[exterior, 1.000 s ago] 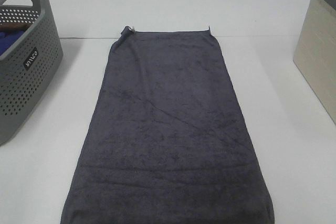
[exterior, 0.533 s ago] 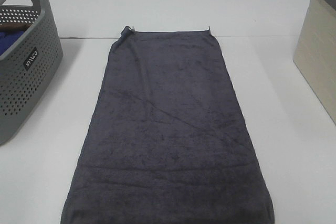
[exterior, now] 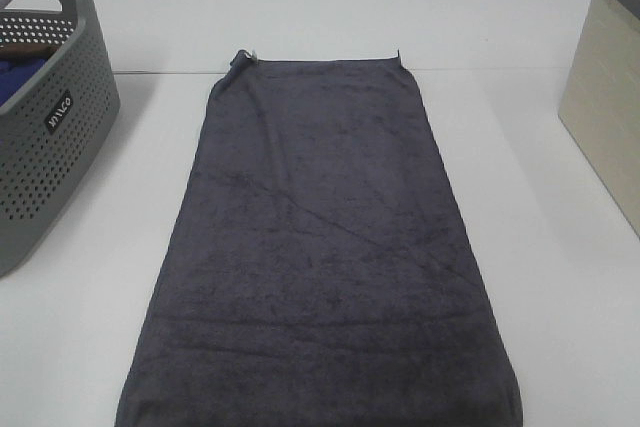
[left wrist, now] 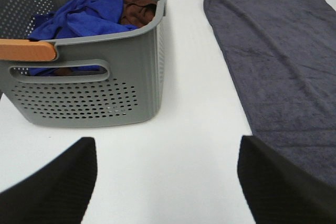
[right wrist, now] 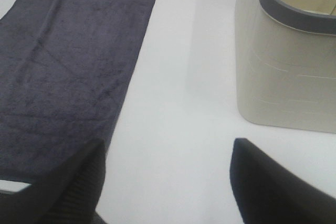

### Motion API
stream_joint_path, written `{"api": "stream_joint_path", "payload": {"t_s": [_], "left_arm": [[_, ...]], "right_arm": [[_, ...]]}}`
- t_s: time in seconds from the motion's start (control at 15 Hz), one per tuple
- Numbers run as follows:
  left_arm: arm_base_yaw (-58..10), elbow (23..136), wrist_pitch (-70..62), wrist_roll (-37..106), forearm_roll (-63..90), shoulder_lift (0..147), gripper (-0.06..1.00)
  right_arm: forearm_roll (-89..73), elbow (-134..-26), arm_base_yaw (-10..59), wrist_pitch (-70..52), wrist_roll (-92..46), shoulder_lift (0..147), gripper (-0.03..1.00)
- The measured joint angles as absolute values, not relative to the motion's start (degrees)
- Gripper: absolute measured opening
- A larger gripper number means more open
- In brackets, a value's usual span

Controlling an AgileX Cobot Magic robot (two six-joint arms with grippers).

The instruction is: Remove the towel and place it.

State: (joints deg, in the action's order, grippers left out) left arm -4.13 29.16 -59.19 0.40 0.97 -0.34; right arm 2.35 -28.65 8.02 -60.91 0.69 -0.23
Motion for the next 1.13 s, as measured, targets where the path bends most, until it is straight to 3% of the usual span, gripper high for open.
{"api": "stream_joint_path", "payload": {"t_s": [1.13], "left_arm": [[-2.64,29.16,-59.24,0.40,0.97,-0.34,0.71]], "right_arm": [[4.41,-28.65,8.02,-60.91,0.52,-0.23,0.66]]}}
